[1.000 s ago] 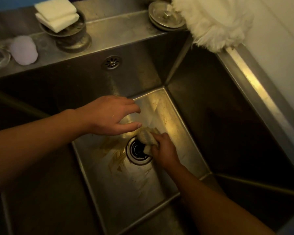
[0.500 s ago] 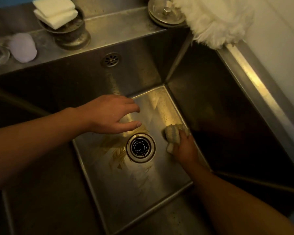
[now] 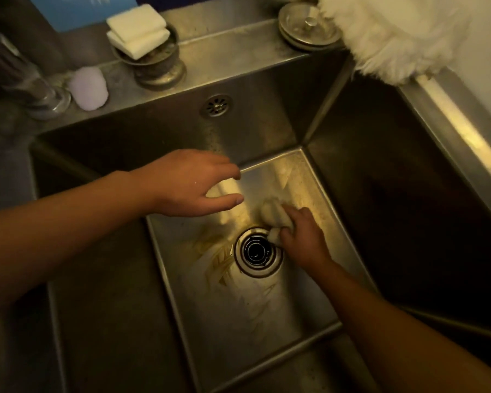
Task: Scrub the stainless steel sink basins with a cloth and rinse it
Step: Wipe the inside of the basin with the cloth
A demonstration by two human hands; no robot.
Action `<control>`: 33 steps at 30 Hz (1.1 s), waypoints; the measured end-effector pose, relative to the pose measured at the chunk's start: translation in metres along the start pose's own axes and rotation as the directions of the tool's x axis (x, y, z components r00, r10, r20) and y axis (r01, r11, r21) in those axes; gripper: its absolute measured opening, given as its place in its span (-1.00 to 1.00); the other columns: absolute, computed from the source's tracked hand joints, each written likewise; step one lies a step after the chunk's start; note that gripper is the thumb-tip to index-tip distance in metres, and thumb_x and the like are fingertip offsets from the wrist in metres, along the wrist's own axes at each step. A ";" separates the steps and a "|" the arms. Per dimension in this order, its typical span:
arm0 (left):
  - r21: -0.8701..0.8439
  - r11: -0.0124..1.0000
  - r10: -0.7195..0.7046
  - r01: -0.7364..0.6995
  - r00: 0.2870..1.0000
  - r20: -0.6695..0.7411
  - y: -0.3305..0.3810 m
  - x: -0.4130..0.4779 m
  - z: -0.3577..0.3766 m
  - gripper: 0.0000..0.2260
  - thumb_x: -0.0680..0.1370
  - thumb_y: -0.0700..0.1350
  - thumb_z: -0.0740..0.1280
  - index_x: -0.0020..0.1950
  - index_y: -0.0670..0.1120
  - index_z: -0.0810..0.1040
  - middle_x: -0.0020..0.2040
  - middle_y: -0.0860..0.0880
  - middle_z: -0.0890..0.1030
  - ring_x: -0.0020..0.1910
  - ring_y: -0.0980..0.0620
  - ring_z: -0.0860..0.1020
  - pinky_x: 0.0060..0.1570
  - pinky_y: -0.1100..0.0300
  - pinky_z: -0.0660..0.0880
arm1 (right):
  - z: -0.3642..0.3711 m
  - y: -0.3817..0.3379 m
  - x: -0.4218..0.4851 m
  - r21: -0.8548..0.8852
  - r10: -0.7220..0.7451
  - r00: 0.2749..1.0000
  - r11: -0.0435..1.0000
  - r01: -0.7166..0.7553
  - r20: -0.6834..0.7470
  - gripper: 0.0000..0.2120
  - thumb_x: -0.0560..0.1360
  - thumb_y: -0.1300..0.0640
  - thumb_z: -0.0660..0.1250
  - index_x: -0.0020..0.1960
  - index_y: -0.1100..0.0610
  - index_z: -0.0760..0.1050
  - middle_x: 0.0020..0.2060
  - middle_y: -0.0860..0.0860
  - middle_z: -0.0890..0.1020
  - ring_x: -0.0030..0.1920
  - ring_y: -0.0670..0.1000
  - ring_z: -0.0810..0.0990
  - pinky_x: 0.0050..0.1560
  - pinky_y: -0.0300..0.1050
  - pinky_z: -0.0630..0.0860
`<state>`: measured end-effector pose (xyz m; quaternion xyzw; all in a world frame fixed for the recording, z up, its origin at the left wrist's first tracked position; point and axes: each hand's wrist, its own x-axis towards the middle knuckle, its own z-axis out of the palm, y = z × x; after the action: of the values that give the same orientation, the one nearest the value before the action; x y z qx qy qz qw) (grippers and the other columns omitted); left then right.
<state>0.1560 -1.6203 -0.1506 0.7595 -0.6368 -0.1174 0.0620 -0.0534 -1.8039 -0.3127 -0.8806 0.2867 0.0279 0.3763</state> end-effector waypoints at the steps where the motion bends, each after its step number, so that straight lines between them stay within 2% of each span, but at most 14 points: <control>1: 0.033 0.999 0.011 -0.010 1.000 -0.005 -0.001 -0.005 -0.011 -0.46 0.57 0.39 -0.02 0.25 0.06 0.46 0.11 0.02 0.57 0.06 -0.02 0.55 0.02 0.04 0.52 | -0.007 -0.001 0.011 -0.021 -0.014 0.999 1.000 0.013 -0.035 -0.45 0.49 0.21 0.31 0.47 0.04 0.37 0.24 0.12 0.44 0.21 0.15 0.51 0.20 -0.22 0.36; 4: 0.097 0.995 0.015 -0.015 1.000 -0.001 -0.004 -0.023 -0.032 -0.46 0.58 0.39 -0.04 0.25 0.06 0.46 0.08 0.02 0.56 0.02 0.00 0.54 0.00 0.03 0.52 | -0.014 -0.003 0.045 -0.128 0.020 0.998 0.991 -0.027 -0.057 -0.44 0.51 0.20 0.30 0.50 0.02 0.32 0.26 0.19 0.42 0.22 0.23 0.50 0.23 -0.05 0.43; 7: 0.068 0.996 -0.051 0.052 0.999 -0.006 -0.007 -0.043 -0.027 -0.43 0.57 0.41 -0.06 0.28 0.07 0.46 0.12 0.03 0.56 0.04 0.02 0.55 0.00 0.01 0.53 | 0.004 0.000 0.059 -0.209 0.106 0.994 0.973 -0.100 0.018 -0.43 0.52 0.19 0.27 0.51 0.00 0.29 0.31 0.21 0.39 0.25 0.28 0.49 0.25 0.04 0.43; 9: 0.053 0.994 -0.101 0.100 0.995 0.014 -0.007 -0.048 -0.018 -0.39 0.55 0.43 -0.10 0.28 0.08 0.46 0.11 0.04 0.57 0.04 0.03 0.55 -0.02 0.03 0.53 | 0.015 -0.001 0.058 -0.205 0.096 0.995 0.975 -0.090 0.021 -0.44 0.53 0.20 0.25 0.51 -0.01 0.30 0.34 0.19 0.37 0.26 0.26 0.47 0.26 0.06 0.44; 13: 0.096 0.989 -0.112 0.116 0.993 -0.037 -0.007 -0.034 -0.013 -0.41 0.54 0.41 -0.08 0.24 0.05 0.47 0.09 0.02 0.56 0.04 -0.01 0.55 -0.05 0.03 0.53 | 0.025 -0.011 0.054 -0.160 -0.027 0.997 0.986 0.039 0.076 -0.47 0.52 0.16 0.28 0.48 0.00 0.36 0.27 0.15 0.44 0.22 0.22 0.50 0.22 0.02 0.44; 18: 0.106 0.985 -0.133 0.132 0.991 0.001 -0.011 -0.034 -0.011 -0.41 0.54 0.41 -0.08 0.24 0.05 0.46 0.06 0.00 0.55 0.02 -0.02 0.54 -0.06 0.04 0.52 | 0.047 -0.031 0.044 -0.087 -0.208 0.957 0.970 0.229 0.202 -0.52 0.51 0.15 0.31 0.42 -0.01 0.44 0.27 0.10 0.49 0.21 0.16 0.52 0.17 -0.12 0.40; 20: 0.104 0.985 -0.143 0.141 0.990 0.011 -0.011 -0.033 -0.011 -0.42 0.54 0.41 -0.07 0.24 0.05 0.46 0.06 0.00 0.55 0.02 -0.02 0.54 -0.05 0.02 0.52 | 0.056 -0.041 0.038 -0.043 -0.273 0.915 0.954 0.298 0.298 -0.55 0.52 0.16 0.31 0.40 -0.02 0.46 0.23 0.09 0.52 0.18 0.13 0.54 0.12 -0.17 0.38; 23: 0.094 0.982 -0.165 0.164 0.986 0.005 -0.013 -0.033 -0.013 -0.43 0.55 0.40 -0.06 0.23 0.05 0.47 0.07 0.00 0.55 0.02 -0.02 0.54 -0.04 0.00 0.53 | 0.065 -0.051 0.026 0.030 -0.377 0.814 0.913 0.406 0.441 -0.62 0.54 0.15 0.27 0.34 -0.04 0.51 0.11 0.06 0.54 0.09 0.07 0.55 0.03 -0.25 0.36; 26: 0.107 0.983 -0.147 0.146 0.989 0.000 -0.017 -0.041 -0.024 -0.41 0.54 0.41 -0.07 0.24 0.05 0.47 0.08 0.00 0.56 0.03 -0.03 0.55 -0.02 -0.01 0.54 | 0.053 -0.057 0.032 0.113 -0.410 0.834 0.911 0.397 0.370 -0.61 0.48 0.11 0.25 0.29 -0.01 0.54 0.03 -0.02 0.52 0.04 0.02 0.55 0.03 -0.13 0.45; 28: 0.123 0.986 -0.115 0.114 0.993 0.000 -0.020 -0.050 -0.039 -0.40 0.54 0.41 -0.07 0.26 0.04 0.47 0.09 0.00 0.57 0.03 -0.02 0.56 -0.01 0.00 0.54 | 0.042 -0.062 0.050 0.137 -0.418 0.859 0.909 0.394 0.296 -0.56 0.43 0.10 0.25 0.30 0.03 0.54 0.03 -0.05 0.48 0.04 -0.01 0.53 0.03 -0.21 0.39; 30: 0.153 0.985 -0.081 0.077 0.997 0.019 -0.024 -0.062 -0.050 -0.40 0.55 0.41 -0.06 0.25 0.03 0.48 0.08 -0.01 0.57 0.02 -0.02 0.56 0.00 0.00 0.54 | 0.038 -0.072 0.071 0.109 -0.410 0.874 0.912 0.395 0.261 -0.53 0.40 0.11 0.24 0.31 0.05 0.54 0.03 -0.04 0.48 0.04 0.00 0.53 0.04 -0.26 0.35; 33: 0.157 0.985 -0.083 0.076 0.996 0.036 -0.026 -0.077 -0.054 -0.40 0.55 0.42 -0.06 0.25 0.03 0.49 0.06 0.01 0.57 0.00 0.00 0.55 -0.01 -0.01 0.53 | 0.054 -0.081 0.091 0.046 -0.389 0.873 0.918 0.393 0.295 -0.52 0.42 0.13 0.28 0.34 0.02 0.52 0.10 0.05 0.53 0.12 0.08 0.54 0.12 -0.18 0.41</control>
<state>0.1823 -1.5429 -0.0968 0.7842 -0.6144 -0.0856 -0.0155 0.0744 -1.7667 -0.3234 -0.9088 0.0427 0.0859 0.4061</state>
